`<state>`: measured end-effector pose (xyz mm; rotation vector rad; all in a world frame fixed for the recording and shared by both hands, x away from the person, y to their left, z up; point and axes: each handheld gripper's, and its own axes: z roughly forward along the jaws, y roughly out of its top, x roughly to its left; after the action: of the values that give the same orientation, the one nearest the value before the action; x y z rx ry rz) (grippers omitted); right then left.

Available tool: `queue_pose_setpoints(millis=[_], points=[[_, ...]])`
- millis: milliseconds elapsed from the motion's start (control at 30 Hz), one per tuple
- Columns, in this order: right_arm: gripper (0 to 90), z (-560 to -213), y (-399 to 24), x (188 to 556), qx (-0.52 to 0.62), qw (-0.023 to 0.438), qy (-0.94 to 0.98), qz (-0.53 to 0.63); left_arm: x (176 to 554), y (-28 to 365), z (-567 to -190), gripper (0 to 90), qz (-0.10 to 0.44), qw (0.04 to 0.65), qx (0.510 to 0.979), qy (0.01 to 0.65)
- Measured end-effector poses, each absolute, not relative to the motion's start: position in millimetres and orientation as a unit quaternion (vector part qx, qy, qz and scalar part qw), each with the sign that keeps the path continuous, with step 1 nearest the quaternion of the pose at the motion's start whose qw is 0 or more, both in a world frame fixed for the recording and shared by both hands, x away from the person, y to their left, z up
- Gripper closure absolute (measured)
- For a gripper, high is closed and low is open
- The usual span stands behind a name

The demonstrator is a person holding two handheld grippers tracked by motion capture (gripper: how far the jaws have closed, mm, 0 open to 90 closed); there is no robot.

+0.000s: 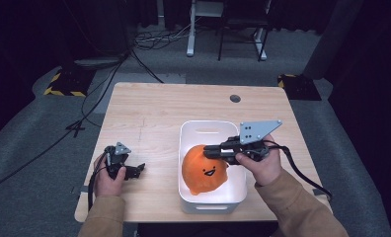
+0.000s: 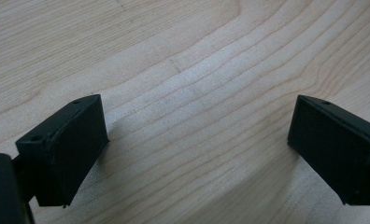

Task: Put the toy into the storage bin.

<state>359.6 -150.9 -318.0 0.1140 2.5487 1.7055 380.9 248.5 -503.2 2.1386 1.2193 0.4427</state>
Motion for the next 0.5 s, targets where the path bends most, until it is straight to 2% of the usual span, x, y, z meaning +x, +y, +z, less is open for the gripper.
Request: queue_pose_setpoints(millis=[500], points=[[82.9,-342,-134,351,0.035,0.001,0.863,0.504,381,249,-503,5.2,0.168,0.314,0.813,0.462]])
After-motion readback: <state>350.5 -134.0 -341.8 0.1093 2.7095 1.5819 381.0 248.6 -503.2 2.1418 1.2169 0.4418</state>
